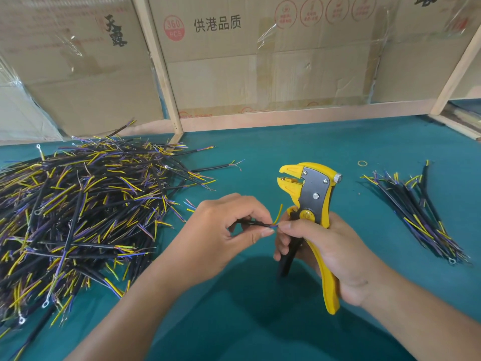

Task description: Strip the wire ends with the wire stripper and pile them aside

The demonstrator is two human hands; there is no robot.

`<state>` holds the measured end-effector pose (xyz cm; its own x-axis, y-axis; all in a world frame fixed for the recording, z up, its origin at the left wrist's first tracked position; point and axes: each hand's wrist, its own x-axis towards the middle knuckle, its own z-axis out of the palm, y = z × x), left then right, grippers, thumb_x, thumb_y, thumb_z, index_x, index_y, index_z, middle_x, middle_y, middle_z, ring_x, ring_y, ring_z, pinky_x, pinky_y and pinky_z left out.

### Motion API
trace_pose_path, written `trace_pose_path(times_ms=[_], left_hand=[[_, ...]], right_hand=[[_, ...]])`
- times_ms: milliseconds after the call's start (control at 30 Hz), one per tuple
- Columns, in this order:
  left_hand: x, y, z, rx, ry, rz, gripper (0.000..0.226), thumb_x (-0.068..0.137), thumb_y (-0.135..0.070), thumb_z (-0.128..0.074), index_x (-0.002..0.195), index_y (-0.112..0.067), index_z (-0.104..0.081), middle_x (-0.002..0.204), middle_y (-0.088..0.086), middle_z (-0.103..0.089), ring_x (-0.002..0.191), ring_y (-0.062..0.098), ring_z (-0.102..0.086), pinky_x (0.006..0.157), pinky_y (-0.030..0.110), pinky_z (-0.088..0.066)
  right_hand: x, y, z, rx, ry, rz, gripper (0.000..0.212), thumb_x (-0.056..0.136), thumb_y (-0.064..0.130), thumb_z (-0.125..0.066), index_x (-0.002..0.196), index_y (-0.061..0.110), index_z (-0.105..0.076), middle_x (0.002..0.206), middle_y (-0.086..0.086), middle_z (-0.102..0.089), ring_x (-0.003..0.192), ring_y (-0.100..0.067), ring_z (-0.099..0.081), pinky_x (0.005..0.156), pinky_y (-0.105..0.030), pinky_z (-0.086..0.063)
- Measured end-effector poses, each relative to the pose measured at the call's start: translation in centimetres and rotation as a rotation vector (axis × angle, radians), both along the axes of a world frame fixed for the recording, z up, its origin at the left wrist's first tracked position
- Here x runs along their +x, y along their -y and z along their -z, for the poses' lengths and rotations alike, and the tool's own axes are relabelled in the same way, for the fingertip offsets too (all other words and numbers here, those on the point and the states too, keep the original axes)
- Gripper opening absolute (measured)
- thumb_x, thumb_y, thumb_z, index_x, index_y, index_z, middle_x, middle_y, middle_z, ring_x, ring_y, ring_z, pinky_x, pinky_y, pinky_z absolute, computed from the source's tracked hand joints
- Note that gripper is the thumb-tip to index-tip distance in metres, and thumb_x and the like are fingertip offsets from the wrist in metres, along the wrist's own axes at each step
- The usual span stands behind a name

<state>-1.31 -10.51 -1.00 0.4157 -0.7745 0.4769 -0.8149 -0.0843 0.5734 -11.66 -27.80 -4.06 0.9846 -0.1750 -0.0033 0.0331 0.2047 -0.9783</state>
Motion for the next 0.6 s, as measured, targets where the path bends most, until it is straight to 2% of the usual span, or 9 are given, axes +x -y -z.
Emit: trace_pose_path(times_ms=[100, 200, 400, 467, 600], left_hand=[[0.02, -0.07, -0.11, 0.012, 0.043, 0.003, 0.004, 0.088, -0.014, -0.072, 0.088, -0.012, -0.069, 0.084, -0.012, -0.062, 0.076, 0.002, -0.056, 0.071, 0.01, -0.041], [0.01, -0.21, -0.19, 0.019, 0.081, 0.008, 0.004, 0.089, -0.015, -0.071, 0.089, -0.011, -0.069, 0.081, -0.011, -0.062, 0.078, 0.004, -0.055, 0.071, 0.013, -0.041], [0.03, -0.18, -0.37, 0.001, 0.231, 0.029, 0.005, 0.092, -0.014, -0.068, 0.088, -0.011, -0.068, 0.082, -0.008, -0.061, 0.078, 0.016, -0.054, 0.071, 0.031, -0.046], [0.05, -0.18, -0.35, -0.001, 0.219, 0.028, 0.004, 0.092, -0.015, -0.068, 0.089, -0.012, -0.068, 0.083, -0.011, -0.06, 0.078, 0.013, -0.054, 0.071, 0.028, -0.046], [0.29, -0.36, -0.23, -0.031, 0.132, -0.01, 0.003, 0.089, -0.016, -0.071, 0.089, -0.013, -0.071, 0.084, -0.015, -0.062, 0.078, 0.003, -0.055, 0.073, 0.011, -0.04]], right_hand=[[-0.02, 0.05, -0.04, -0.008, -0.008, 0.0, 0.014, 0.076, 0.028, -0.071, 0.071, 0.015, -0.068, 0.068, -0.012, -0.059, 0.066, -0.028, -0.06, 0.07, -0.036, -0.055], [0.01, 0.06, -0.08, -0.004, -0.012, 0.007, 0.013, 0.08, 0.022, -0.067, 0.07, 0.014, -0.068, 0.068, -0.013, -0.058, 0.067, -0.029, -0.06, 0.068, -0.034, -0.055], [0.0, 0.08, -0.24, 0.027, -0.023, -0.004, 0.013, 0.08, 0.02, -0.066, 0.069, 0.014, -0.068, 0.067, -0.013, -0.057, 0.065, -0.03, -0.059, 0.069, -0.037, -0.055], [0.02, 0.05, -0.23, 0.032, -0.026, -0.005, 0.013, 0.08, 0.02, -0.066, 0.069, 0.013, -0.067, 0.067, -0.013, -0.056, 0.065, -0.031, -0.058, 0.07, -0.038, -0.055], [0.12, 0.2, -0.27, 0.052, -0.034, 0.027, 0.011, 0.079, 0.019, -0.066, 0.069, 0.015, -0.067, 0.067, -0.012, -0.056, 0.062, -0.029, -0.058, 0.069, -0.041, -0.056]])
